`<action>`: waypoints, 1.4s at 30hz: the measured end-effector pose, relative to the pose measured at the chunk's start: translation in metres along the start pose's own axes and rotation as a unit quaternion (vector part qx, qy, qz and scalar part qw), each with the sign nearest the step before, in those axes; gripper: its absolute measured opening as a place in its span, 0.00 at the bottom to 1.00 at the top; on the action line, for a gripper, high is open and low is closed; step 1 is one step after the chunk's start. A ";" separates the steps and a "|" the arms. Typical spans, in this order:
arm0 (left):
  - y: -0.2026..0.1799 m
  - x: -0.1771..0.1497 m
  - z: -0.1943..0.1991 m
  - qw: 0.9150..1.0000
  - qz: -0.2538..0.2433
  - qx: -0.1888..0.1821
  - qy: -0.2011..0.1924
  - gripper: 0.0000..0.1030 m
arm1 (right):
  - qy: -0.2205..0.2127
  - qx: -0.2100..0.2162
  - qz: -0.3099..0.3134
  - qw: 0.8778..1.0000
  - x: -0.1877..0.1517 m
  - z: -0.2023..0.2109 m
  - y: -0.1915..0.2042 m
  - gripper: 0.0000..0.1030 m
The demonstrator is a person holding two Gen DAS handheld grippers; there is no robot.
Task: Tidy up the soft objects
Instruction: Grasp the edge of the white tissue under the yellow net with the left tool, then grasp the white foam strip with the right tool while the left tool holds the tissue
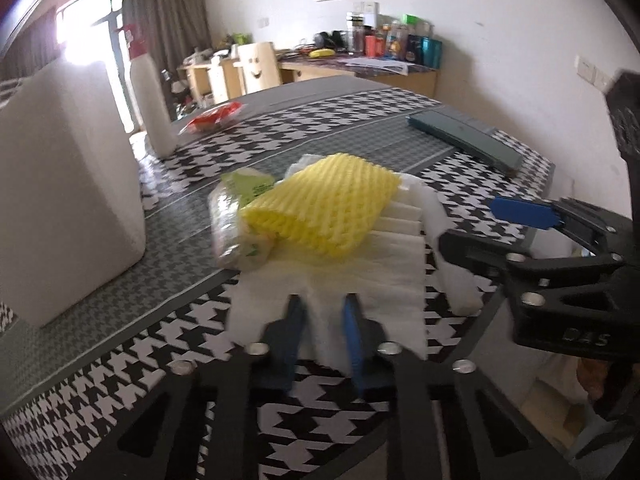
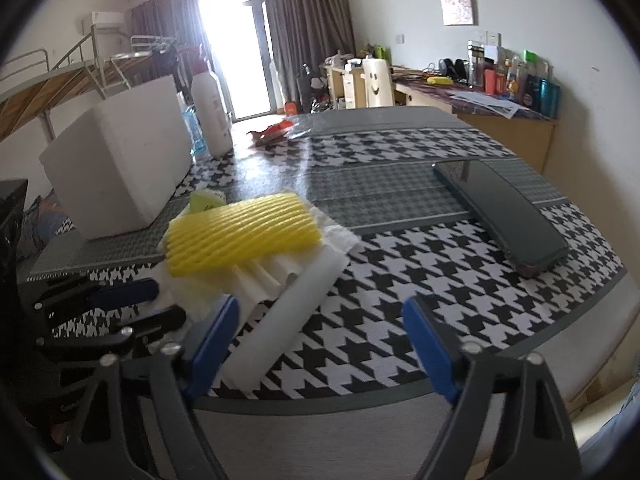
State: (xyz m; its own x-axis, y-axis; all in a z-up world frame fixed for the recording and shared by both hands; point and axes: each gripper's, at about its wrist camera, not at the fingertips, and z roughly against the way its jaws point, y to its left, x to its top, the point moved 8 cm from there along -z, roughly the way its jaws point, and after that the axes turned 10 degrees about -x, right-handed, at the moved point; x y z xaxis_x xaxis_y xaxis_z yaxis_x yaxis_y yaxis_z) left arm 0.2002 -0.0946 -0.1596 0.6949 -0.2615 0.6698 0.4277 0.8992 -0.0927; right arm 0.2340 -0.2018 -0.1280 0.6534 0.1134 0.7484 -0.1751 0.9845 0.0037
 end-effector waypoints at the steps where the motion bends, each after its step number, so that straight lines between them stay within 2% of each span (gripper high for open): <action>1: -0.002 0.000 0.000 1.000 -0.004 -0.002 0.001 0.09 | 0.004 -0.001 0.003 1.000 -0.001 -0.001 0.002 0.75; 3: -0.002 0.000 -0.001 1.000 -0.001 -0.005 0.002 0.05 | 0.013 -0.002 0.009 1.000 -0.003 -0.003 0.004 0.67; 6: 0.000 0.000 0.001 1.000 0.007 -0.012 0.002 0.01 | 0.017 -0.001 0.014 1.000 -0.005 -0.002 0.006 0.65; 8: 0.001 -0.001 0.001 1.000 0.012 -0.027 -0.003 0.01 | 0.017 -0.004 0.016 1.000 -0.006 -0.001 0.006 0.54; 9: 0.001 -0.001 0.002 0.999 0.016 -0.035 -0.004 0.01 | 0.018 -0.005 0.017 1.000 -0.006 -0.002 0.006 0.46; 12: 0.002 0.001 0.009 0.999 0.018 -0.042 -0.019 0.01 | 0.023 0.000 0.022 0.999 -0.008 -0.003 0.012 0.45; 21: 0.002 0.009 0.027 0.998 0.014 -0.045 -0.047 0.01 | 0.040 -0.001 0.034 0.999 -0.011 -0.005 0.016 0.34; 26: 0.005 0.013 0.036 0.997 0.015 -0.045 -0.059 0.01 | 0.050 -0.001 0.037 0.998 -0.010 -0.006 0.019 0.33; 28: 0.006 0.015 0.040 0.997 0.016 -0.046 -0.066 0.01 | 0.052 0.007 0.035 0.998 -0.010 -0.006 0.022 0.22; 29: 0.007 0.016 0.042 0.996 0.015 -0.047 -0.068 0.01 | 0.054 0.015 0.034 0.998 -0.010 -0.007 0.023 0.22; 33: 0.007 0.021 0.051 0.995 0.014 -0.050 -0.080 0.01 | 0.054 0.020 0.030 0.998 -0.008 -0.005 0.022 0.15; 38: 0.004 0.027 0.060 0.994 0.011 -0.061 -0.091 0.01 | 0.036 0.023 0.021 0.999 -0.002 0.004 0.019 0.12; 42: 0.004 0.033 0.066 0.993 0.009 -0.064 -0.101 0.01 | 0.025 0.027 0.015 0.999 0.004 0.011 0.015 0.07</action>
State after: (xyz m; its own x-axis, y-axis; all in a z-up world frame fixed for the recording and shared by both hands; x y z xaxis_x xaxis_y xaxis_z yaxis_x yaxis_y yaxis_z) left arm 0.1862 -0.0764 -0.0893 0.5796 -0.1580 0.7994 0.4946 0.8479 -0.1910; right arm 0.2253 -0.1879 -0.1176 0.6829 0.1506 0.7148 -0.2343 0.9720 0.0190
